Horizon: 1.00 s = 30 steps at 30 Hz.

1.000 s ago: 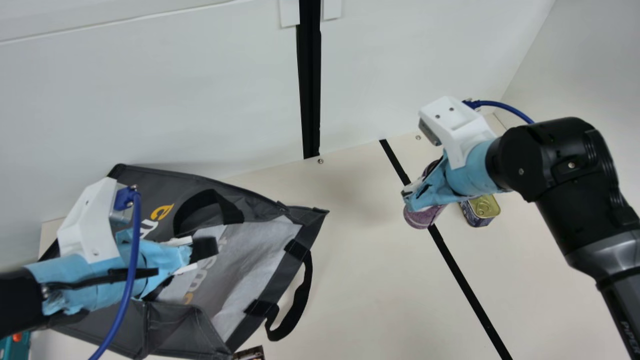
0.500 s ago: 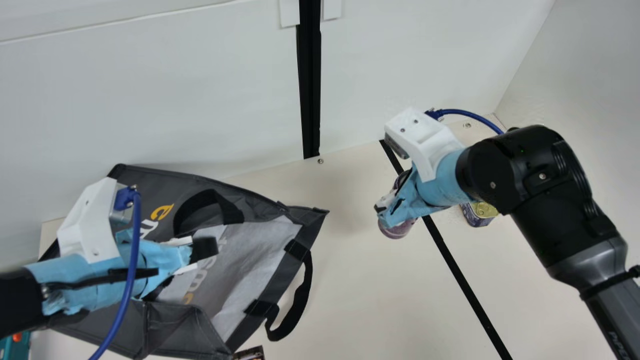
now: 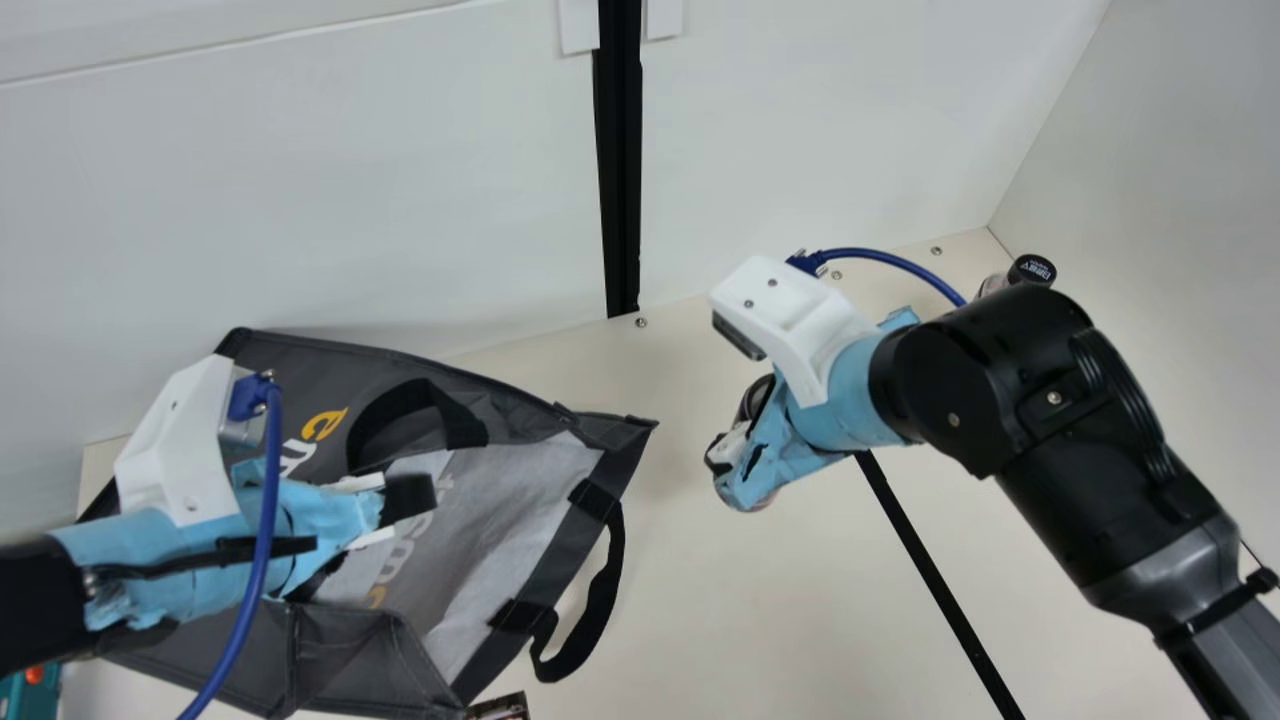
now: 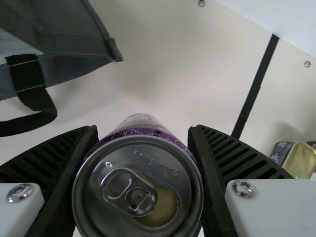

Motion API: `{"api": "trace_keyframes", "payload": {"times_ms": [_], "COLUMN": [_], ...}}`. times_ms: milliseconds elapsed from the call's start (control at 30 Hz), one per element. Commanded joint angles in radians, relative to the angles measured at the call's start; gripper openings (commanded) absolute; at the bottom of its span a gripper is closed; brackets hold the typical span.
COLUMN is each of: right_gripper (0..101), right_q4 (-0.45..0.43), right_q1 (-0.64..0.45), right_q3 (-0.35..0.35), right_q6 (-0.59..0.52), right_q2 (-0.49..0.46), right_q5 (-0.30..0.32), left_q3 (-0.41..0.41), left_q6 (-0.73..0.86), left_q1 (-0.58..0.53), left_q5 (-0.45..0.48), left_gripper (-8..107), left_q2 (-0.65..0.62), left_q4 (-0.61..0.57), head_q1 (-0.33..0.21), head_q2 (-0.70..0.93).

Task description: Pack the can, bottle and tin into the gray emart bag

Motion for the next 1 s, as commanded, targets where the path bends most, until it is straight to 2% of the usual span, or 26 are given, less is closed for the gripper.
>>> {"api": "trace_keyframes", "payload": {"times_ms": [0, 567, 967], "right_gripper": [0, 0, 0], "right_q4": [0.002, 0.054, 0.113], "right_q1": [0.014, 0.115, 0.127], "right_q3": [0.003, 0.039, 0.055], "right_q6": [0.001, 0.001, 0.002], "right_q2": [-0.004, -0.046, -0.085], "right_q5": [0.001, 0.022, -0.013], "left_q3": [0.0, 0.0, 0.0], "left_q6": [0.0, 0.0, 0.0], "left_q1": [0.0, 0.0, 0.0], "left_q5": [0.0, 0.0, 0.0], "left_gripper": [10, 10, 10], "left_q2": [0.0, 0.0, 0.0], "left_q4": [0.0, 0.0, 0.0], "head_q1": [-0.023, -0.023, -0.023], "head_q2": [-0.001, -0.001, -0.001]}}
